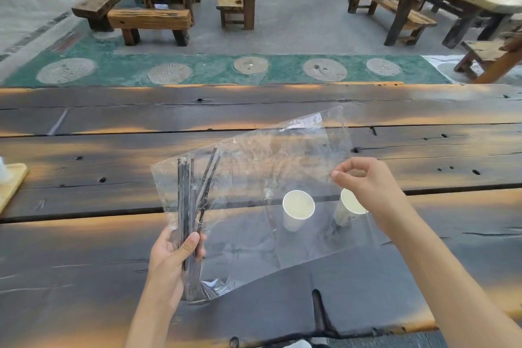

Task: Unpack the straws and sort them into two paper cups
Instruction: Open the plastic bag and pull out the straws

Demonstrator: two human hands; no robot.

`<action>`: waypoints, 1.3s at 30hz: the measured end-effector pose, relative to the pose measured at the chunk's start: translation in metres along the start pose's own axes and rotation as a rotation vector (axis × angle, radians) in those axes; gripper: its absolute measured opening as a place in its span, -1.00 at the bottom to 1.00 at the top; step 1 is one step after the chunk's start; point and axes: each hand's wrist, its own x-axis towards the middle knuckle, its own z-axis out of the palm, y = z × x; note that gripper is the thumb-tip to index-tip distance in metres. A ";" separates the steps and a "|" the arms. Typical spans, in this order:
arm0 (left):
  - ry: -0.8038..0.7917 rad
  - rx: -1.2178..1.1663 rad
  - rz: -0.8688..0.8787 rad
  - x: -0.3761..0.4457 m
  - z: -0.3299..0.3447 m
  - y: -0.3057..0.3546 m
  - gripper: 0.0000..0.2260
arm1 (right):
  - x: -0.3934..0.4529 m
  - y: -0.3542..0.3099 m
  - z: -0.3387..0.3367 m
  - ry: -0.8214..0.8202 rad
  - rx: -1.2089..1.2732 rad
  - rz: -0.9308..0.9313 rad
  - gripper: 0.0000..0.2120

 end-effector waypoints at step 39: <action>-0.256 0.153 -0.226 -0.003 0.036 0.003 -0.68 | -0.033 0.035 0.127 -0.601 0.749 0.522 -0.49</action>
